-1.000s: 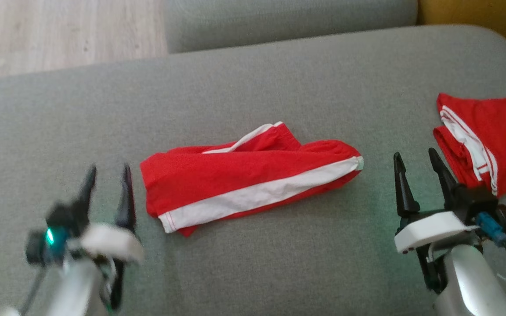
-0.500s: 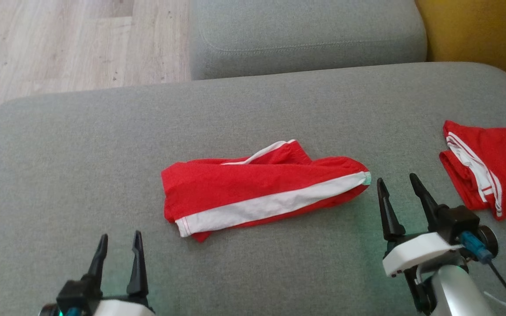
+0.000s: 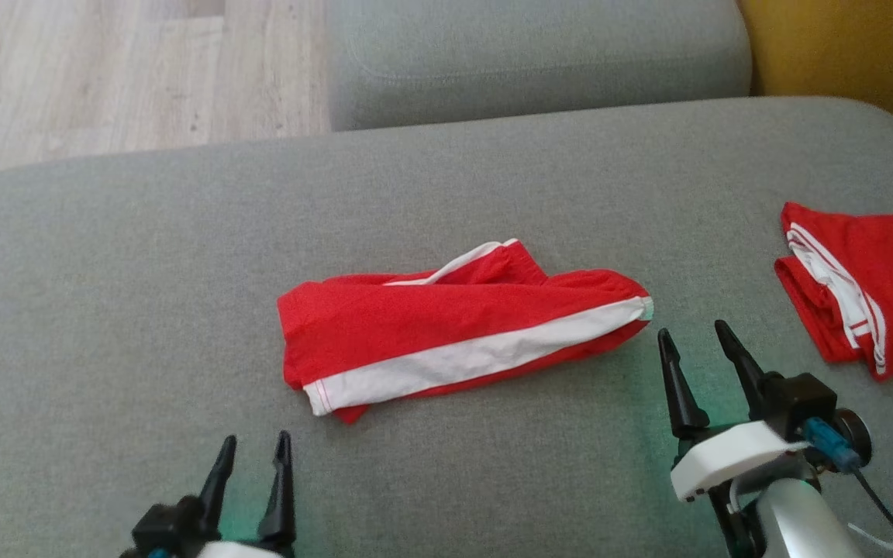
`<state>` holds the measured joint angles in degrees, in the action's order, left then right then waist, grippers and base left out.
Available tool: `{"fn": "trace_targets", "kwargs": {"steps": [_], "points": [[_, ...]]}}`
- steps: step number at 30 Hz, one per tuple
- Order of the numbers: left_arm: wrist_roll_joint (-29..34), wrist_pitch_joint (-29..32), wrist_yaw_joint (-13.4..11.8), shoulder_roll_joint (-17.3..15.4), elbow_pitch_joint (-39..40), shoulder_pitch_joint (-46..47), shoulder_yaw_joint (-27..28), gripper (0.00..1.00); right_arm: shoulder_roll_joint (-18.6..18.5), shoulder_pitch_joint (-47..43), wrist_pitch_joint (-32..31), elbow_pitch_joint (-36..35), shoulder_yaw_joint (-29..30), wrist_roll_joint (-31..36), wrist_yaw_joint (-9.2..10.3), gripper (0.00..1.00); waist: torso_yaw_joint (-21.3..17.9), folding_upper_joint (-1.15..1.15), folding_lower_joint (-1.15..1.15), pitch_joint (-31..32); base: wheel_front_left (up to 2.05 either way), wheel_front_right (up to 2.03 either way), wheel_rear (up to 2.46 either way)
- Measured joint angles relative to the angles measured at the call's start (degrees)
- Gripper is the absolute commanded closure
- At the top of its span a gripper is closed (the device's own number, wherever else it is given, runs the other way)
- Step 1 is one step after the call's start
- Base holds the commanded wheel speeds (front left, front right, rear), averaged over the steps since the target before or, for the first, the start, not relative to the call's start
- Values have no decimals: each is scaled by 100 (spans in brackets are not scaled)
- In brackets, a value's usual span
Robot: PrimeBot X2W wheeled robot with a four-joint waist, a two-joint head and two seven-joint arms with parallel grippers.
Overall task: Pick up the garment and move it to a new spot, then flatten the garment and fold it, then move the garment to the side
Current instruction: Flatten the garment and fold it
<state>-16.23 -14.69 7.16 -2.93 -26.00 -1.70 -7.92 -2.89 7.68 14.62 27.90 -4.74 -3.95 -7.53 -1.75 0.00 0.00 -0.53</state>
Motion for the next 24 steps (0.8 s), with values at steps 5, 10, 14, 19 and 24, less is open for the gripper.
{"fn": "trace_targets", "kwargs": {"steps": [5, 10, 14, 19, 24], "points": [[-634, 0, 0, -1, -104, 380, -737, 0, 1, 2, 0, 5, 5, 59, 0, 0, -42, 0, 0, -210, 0, 0, 0], [-1044, 0, 43, -74, -188, 599, -1045, 0, 2, 27, 0, -1, 22, 93, 0, 0, -99, 0, 1, -414, 0, 0, 0], [-1104, 0, 43, -124, -263, 642, -1069, 0, 2, 71, 0, -31, 37, 92, 0, 0, -141, 0, 0, -520, 0, 0, 0], [-1279, 0, 43, -134, -442, 817, -1095, 0, 2, 190, 0, -62, 60, 91, 0, 0, -194, 0, 1, -696, 0, 0, 0], [-1455, 0, 43, -156, -439, 1004, -1200, 0, 2, 248, 0, -71, 65, 91, 0, 0, -234, 0, 1, -809, 0, 0, 0]]}}
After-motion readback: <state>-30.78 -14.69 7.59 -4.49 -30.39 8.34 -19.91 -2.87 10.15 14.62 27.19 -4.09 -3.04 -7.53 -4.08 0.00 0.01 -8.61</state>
